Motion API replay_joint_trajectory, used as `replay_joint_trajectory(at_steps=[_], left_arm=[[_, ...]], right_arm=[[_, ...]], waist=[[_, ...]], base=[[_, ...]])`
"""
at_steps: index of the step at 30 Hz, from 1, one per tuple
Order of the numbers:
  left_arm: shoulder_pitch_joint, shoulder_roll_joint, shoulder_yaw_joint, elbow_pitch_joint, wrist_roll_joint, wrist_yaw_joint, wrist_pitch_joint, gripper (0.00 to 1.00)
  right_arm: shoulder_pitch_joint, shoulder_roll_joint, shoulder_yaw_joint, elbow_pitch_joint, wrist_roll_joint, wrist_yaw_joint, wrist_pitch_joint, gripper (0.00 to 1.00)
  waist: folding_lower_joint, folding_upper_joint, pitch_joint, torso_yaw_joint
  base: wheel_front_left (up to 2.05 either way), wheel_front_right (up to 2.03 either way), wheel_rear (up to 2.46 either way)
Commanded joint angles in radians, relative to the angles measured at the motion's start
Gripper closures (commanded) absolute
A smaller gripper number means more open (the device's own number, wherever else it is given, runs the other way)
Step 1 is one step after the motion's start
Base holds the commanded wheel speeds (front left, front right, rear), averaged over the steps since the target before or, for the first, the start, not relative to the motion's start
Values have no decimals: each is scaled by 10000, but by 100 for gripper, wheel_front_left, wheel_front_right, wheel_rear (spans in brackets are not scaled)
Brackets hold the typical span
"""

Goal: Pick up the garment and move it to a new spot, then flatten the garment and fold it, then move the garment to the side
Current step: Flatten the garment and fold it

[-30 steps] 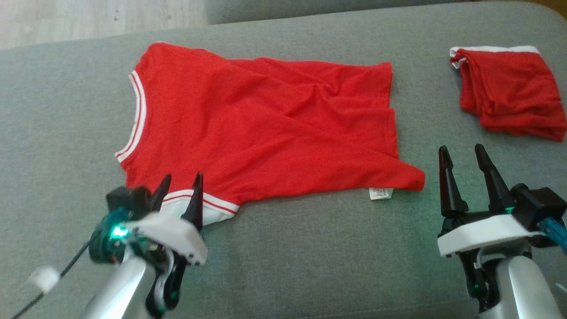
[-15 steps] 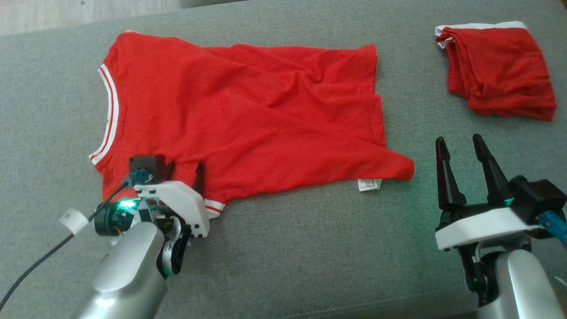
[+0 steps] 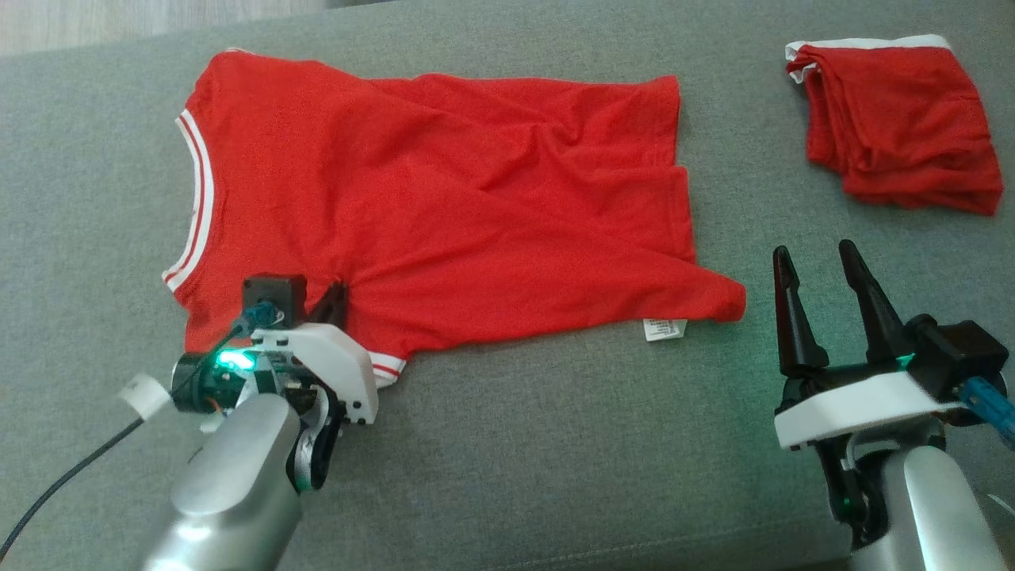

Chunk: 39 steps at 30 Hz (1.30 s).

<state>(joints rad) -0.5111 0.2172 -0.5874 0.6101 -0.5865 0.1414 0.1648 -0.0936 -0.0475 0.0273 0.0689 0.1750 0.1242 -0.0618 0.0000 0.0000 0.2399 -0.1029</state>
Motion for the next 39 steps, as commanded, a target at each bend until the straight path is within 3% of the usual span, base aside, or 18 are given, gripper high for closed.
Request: replay_joint_trajectory(at_steps=[1, 13, 20, 21, 29, 34, 39], left_arm=[[-491, 211, 255, -108, 162, 114, -202, 100], [-2167, 155, 554, 533, 650, 388, -1890, 100], [-2574, -365, 503, 1366, 599, 1, -3009, 99], [-2540, -443, 464, 1462, 576, -97, -3121, 0], [-1985, -718, 587, 1231, 512, -297, -4127, 0], [-974, -559, 896, -34, 495, -263, -4249, 0], [834, -205, 1513, -1690, 474, 87, -4262, 0]], right_arm=[[-352, -28, 218, -294, 26, 65, -77, 0], [-650, -28, 307, -309, 22, 65, -150, 0], [-733, -28, 299, -213, 69, 65, -215, 0], [-729, -28, 275, -203, 76, 65, -227, 0], [-592, -28, 32, -145, 70, 65, -290, 0], [-453, -28, -27, -110, 74, 65, -316, 0], [-170, -28, -71, 19, 64, 65, -327, 0]], waist=[[0, 0, 40, -11], [0, 0, 525, -254], [0, 0, 617, -370], [0, 0, 610, -367], [0, 0, 345, -13], [0, 0, 20, 294], [0, 0, -338, 597]], base=[[0, 0, 0], [0, 0, 0], [0, 0, 0], [0, 0, 0], [0, 0, 0], [0, 0, 0], [0, 0, 0]])
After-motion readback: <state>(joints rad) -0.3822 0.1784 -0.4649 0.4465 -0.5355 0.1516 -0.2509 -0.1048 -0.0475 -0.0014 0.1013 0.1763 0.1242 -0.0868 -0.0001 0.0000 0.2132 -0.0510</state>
